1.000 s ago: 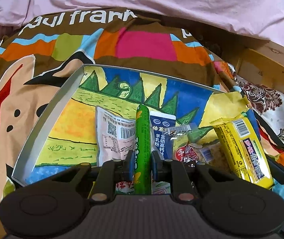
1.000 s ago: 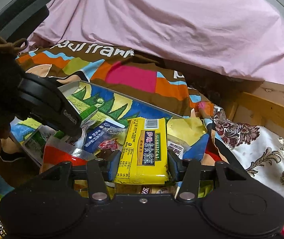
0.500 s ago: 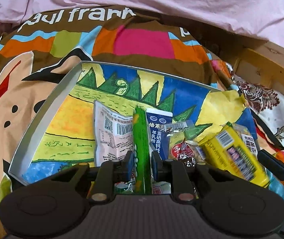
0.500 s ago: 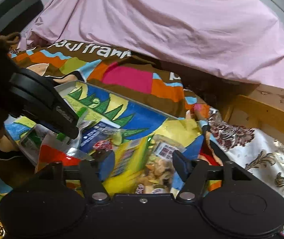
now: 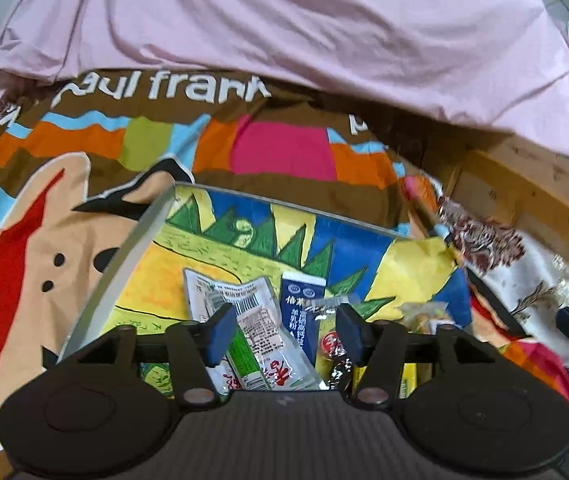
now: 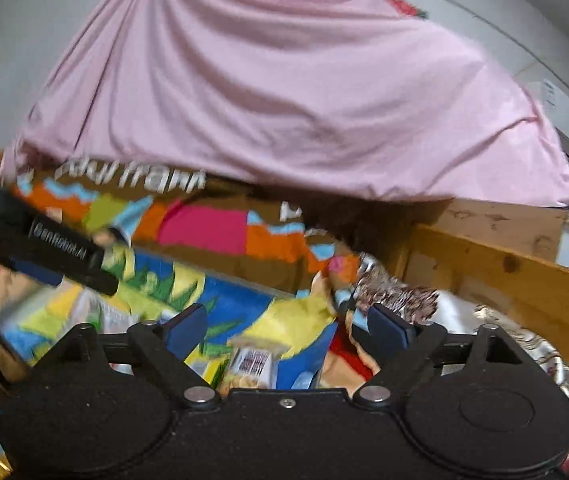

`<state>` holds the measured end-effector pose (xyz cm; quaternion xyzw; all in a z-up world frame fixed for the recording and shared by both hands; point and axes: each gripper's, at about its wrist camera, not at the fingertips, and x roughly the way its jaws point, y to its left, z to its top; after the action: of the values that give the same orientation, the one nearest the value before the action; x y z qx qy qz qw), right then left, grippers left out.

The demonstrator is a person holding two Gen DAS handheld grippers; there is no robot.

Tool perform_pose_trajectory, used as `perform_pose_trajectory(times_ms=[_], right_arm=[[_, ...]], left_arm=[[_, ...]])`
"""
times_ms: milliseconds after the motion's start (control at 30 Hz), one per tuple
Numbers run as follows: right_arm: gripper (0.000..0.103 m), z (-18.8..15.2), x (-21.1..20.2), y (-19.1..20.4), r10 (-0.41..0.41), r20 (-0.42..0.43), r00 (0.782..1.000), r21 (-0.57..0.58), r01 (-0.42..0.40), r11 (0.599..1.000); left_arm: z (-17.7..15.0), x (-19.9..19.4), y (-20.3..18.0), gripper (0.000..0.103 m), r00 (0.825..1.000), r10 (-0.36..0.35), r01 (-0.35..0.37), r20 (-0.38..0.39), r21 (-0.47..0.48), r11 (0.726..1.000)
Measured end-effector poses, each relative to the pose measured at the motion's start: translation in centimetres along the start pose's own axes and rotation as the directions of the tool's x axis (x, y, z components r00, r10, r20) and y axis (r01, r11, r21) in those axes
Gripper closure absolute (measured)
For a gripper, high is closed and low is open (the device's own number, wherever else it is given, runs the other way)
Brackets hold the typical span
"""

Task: Organize snacks
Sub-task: 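Lift both open tools up and away from the tray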

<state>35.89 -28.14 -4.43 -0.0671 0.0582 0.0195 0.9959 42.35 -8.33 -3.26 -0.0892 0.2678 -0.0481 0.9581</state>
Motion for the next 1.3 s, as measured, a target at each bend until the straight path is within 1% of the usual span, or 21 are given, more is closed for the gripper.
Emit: perform_pose_trajectory(times_ms=[100, 167, 200, 267, 367, 467, 567, 667, 767, 900, 1033, 1200, 1300], right_arm=[[0.005, 1.4, -2.0, -0.5, 0.012, 0.040, 0.999, 0.014, -0.013, 1.000], [0.002, 2.2, -3.6, -0.6, 0.024, 0.072, 0.997, 0.021, -0.025, 0.999], [0.001, 2.6, -4.4, -0.6, 0.031, 0.087, 0.996, 0.025, -0.033, 0.999], [0.001, 3.4, -6.0, -0.5, 0.037, 0.107, 0.994, 0.026, -0.040, 0.999], [0.001, 4.1, -8.3, -0.3, 0.042, 0.127, 0.991, 0.031, -0.046, 0.998], [0.001, 4.6, -10.4, 0.1, 0.036, 0.141, 0.989, 0.028, -0.040, 0.999], [0.001, 4.7, -12.4, 0.6, 0.039, 0.149, 0.988, 0.029, -0.044, 0.999], [0.001, 4.7, -14.2, 1.1, 0.049, 0.146, 0.988, 0.023, -0.053, 0.998], [0.001, 4.3, -16.2, 1.8, 0.050, 0.146, 0.988, 0.008, -0.051, 0.999], [0.001, 3.1, -18.7, 3.0, -0.001, 0.158, 0.987, -0.017, 0.004, 1.000], [0.001, 1.8, -21.2, 4.0, 0.003, 0.146, 0.989, -0.036, 0.002, 0.999], [0.001, 0.9, -23.4, 5.0, 0.025, 0.130, 0.991, -0.053, -0.018, 0.998], [0.001, 0.2, -24.0, 5.4, 0.042, 0.107, 0.993, -0.071, -0.034, 0.997]], left_arm=[[0.6, -1.9, 0.3, 0.030, 1.000, 0.000, 0.000, 0.024, -0.008, 1.000], [0.8, -3.4, 0.4, 0.019, 0.999, -0.004, 0.005, 0.046, -0.016, 1.000], [0.9, -4.0, 0.4, 0.016, 0.998, -0.005, 0.007, 0.056, -0.019, 1.000], [1.0, -5.6, 0.4, 0.008, 0.997, -0.010, 0.011, 0.082, -0.023, 1.000], [0.9, -8.0, 0.5, 0.001, 0.993, -0.019, 0.022, 0.112, -0.022, 1.000], [0.7, -10.4, 0.5, 0.001, 0.989, -0.029, 0.033, 0.144, -0.025, 0.999], [0.1, -13.3, 0.8, 0.001, 0.978, -0.049, 0.058, 0.202, -0.036, 0.998], [-0.7, -15.8, 1.2, 0.001, 0.970, -0.063, 0.072, 0.236, -0.032, 0.997], [-1.4, -17.9, 1.6, 0.001, 0.964, -0.061, 0.068, 0.260, -0.019, 0.997], [-2.7, -20.4, 2.3, 0.001, 0.958, -0.054, 0.056, 0.283, 0.001, 0.998], [-4.8, -22.9, 3.0, 0.000, 0.952, -0.022, 0.023, 0.307, 0.000, 1.000], [-7.3, -24.6, 4.2, 0.000, 0.962, -0.002, 0.008, 0.272, -0.022, 1.000], [-8.7, -25.3, 4.7, 0.000, 0.968, 0.003, 0.001, 0.251, -0.015, 1.000]])
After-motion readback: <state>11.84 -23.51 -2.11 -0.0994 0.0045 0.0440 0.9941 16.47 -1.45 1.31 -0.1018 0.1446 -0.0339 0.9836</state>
